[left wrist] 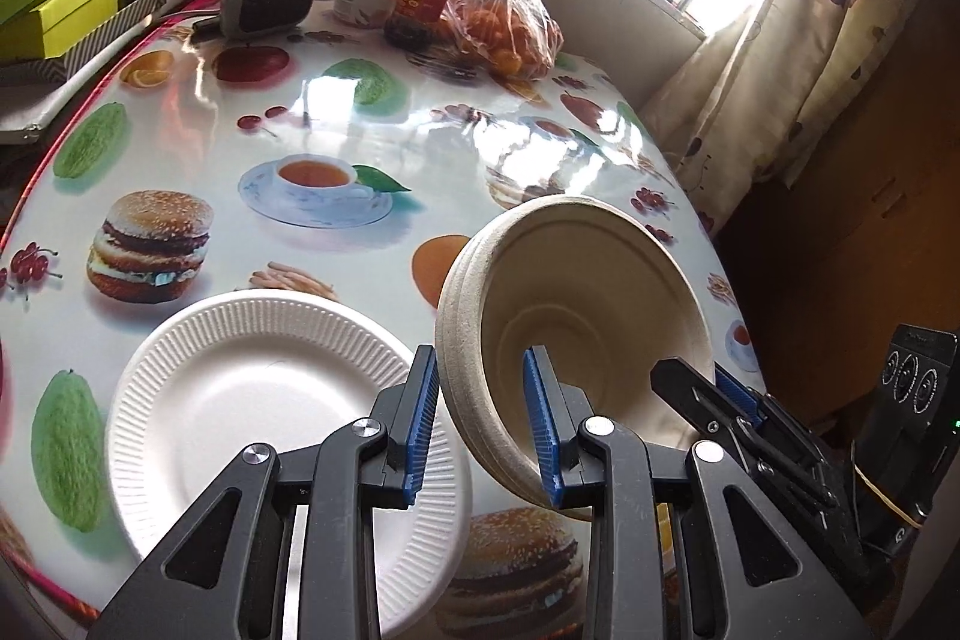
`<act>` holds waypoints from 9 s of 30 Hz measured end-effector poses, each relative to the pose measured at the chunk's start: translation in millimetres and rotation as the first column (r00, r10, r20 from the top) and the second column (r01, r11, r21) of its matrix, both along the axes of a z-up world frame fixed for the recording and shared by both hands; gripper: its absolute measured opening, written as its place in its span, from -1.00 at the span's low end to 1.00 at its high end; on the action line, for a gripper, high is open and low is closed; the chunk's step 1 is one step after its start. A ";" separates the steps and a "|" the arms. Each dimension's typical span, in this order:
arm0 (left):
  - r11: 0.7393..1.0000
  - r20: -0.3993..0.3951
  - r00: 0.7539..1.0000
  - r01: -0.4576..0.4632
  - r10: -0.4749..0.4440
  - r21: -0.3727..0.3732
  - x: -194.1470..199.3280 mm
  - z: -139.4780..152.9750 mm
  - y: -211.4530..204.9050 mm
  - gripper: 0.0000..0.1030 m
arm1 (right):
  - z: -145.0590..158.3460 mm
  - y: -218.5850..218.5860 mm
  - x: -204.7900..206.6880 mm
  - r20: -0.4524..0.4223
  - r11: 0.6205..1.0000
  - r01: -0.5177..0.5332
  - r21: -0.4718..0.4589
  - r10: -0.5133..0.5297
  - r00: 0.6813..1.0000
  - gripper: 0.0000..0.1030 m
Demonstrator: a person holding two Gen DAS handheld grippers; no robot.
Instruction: Organize plates and bowls
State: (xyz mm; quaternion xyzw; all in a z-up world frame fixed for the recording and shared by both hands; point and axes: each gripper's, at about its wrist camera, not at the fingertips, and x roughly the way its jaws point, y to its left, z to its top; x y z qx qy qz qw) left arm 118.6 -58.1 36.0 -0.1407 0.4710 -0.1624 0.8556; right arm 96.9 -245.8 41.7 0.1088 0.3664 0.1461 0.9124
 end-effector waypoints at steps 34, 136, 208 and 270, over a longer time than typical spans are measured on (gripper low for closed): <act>0.975 -0.007 0.975 -0.223 0.223 0.013 -45.7 -7.7 98.1 -0.41 | -3.2 104.1 -4.1 -0.020 0.970 -0.242 -0.030 0.242 0.970 -0.42; 0.926 0.233 0.941 -0.298 0.245 0.231 -102.6 -2.4 111.1 0.11 | 0.8 98.4 -51.9 0.075 0.987 -0.142 -0.073 0.148 0.986 0.11; 0.880 0.255 0.933 -0.333 0.255 0.339 -112.9 -81.2 143.0 0.31 | -77.9 65.2 -65.7 0.055 0.955 0.067 -0.288 -0.054 0.997 0.73; 0.879 0.257 0.933 -0.332 0.252 0.343 -113.5 -81.4 142.1 0.32 | -78.4 64.3 -67.1 0.058 0.955 0.067 -0.288 -0.052 0.997 0.73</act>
